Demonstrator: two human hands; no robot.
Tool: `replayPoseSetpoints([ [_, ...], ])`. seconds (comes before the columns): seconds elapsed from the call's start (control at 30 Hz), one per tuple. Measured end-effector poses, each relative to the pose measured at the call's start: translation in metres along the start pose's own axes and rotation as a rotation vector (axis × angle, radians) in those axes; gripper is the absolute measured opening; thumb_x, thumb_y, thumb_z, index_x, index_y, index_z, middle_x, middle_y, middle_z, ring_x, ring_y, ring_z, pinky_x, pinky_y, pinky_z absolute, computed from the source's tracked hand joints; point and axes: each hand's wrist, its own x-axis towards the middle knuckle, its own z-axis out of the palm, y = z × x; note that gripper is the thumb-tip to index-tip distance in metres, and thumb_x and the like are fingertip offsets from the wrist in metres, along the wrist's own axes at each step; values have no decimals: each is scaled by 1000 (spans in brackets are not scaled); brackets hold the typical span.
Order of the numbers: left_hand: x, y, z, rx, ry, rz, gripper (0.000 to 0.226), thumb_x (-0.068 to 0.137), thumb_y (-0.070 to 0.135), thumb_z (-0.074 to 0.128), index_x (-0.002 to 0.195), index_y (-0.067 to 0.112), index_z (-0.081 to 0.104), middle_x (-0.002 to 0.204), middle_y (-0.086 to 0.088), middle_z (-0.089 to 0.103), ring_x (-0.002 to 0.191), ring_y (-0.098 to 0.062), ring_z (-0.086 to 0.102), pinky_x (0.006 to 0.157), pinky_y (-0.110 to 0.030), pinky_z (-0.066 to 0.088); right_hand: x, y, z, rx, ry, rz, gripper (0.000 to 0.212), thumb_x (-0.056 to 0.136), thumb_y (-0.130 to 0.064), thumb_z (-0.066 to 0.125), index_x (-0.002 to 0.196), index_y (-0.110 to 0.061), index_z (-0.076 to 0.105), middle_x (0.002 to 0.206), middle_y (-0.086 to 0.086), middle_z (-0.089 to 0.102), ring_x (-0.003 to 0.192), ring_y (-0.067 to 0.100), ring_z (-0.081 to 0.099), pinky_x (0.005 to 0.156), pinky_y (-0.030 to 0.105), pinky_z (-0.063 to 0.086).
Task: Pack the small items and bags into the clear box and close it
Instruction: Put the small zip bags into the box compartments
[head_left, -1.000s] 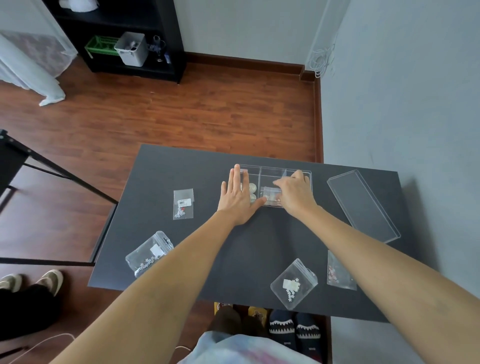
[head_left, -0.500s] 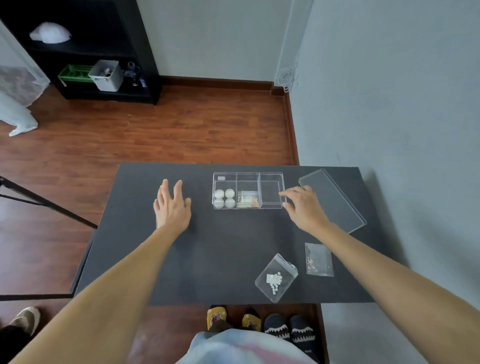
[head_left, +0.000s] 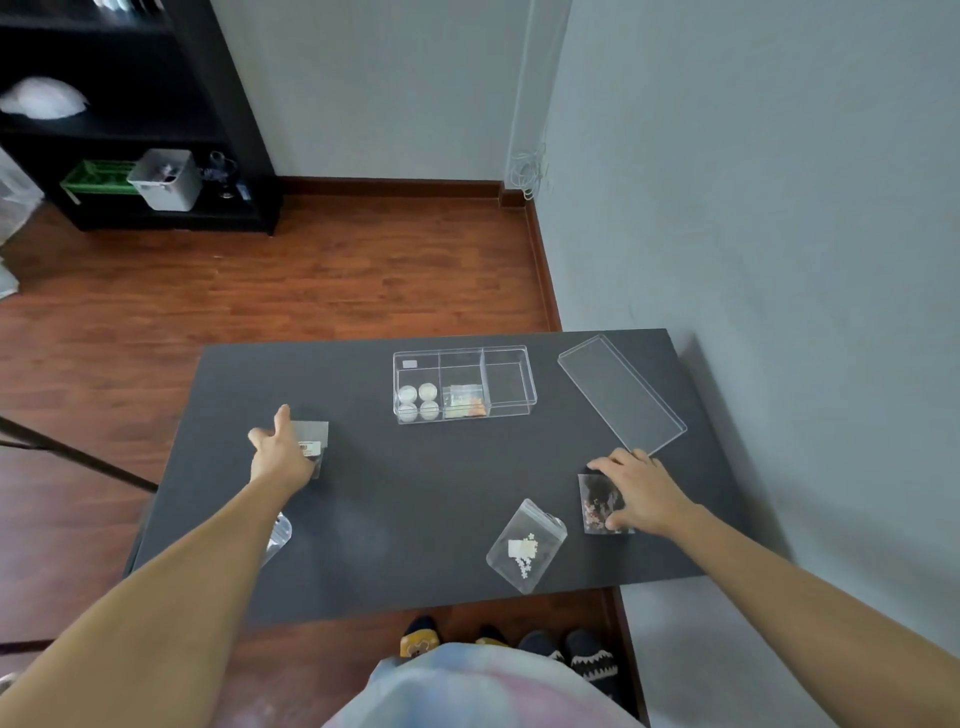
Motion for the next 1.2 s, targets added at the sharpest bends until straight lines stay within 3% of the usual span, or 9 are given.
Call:
replayPoseSetpoints([
  [0.1,-1,4,1,-11,11,13,89,83,-1,55,151,26,6,134,-22,35,101,-47,55,79,-44,42,3,0,3,9,8,20,81,61,-37,82,131,-26,42,126,-2,55,118,24,45,99,40,38],
  [0.3,-7,24,-14,-77,59,172,85,86,10,52,150,32,1,139,-20,44,114,-44,52,90,-47,44,10,3,1,25,-3,24,61,59,-41,83,106,-24,49,111,-4,58,109,23,47,88,36,37],
  [0.5,-10,70,-44,-109,118,407,55,87,15,57,136,32,37,122,-11,51,84,-29,59,78,-35,43,13,1,-9,48,-81,21,43,58,-36,80,58,-30,38,81,-8,45,90,19,41,81,33,35],
  [0.6,-16,102,-41,-162,99,497,33,85,16,63,117,21,57,115,-5,58,76,-19,55,75,-29,43,12,-1,-14,152,-73,9,46,60,-26,77,57,-25,31,63,-11,44,76,20,44,65,30,32],
  [0.7,-23,138,-28,-233,60,546,27,89,13,62,115,14,62,112,-3,64,82,-16,53,75,-25,43,11,-2,-15,396,-19,62,36,58,-12,76,64,-21,41,66,-2,62,63,21,52,56,30,41],
  [0.8,-28,172,-10,-280,-14,566,22,92,10,56,111,15,67,94,-3,65,65,-13,52,54,-14,42,14,0,-18,605,51,130,33,64,-5,76,71,-19,47,72,7,73,62,18,61,54,21,44],
  [0.87,-29,191,2,-303,-65,579,20,92,7,52,103,15,67,85,-3,63,55,-13,47,45,-16,40,18,2,-22,645,113,156,26,72,-8,75,79,-19,53,75,3,72,69,17,62,57,17,41],
  [1.03,-27,219,30,-342,-148,632,14,88,1,49,95,11,56,83,-7,59,66,-21,49,54,-25,41,28,6,-36,707,230,196,12,82,-10,68,91,-17,64,89,-1,72,87,17,65,80,22,41],
  [1.2,-20,231,52,-296,-162,652,17,82,-1,57,86,16,57,74,1,56,67,-18,50,56,-20,42,36,6,-46,728,294,234,7,79,-15,70,84,-13,66,89,-1,73,87,17,66,78,23,39],
])
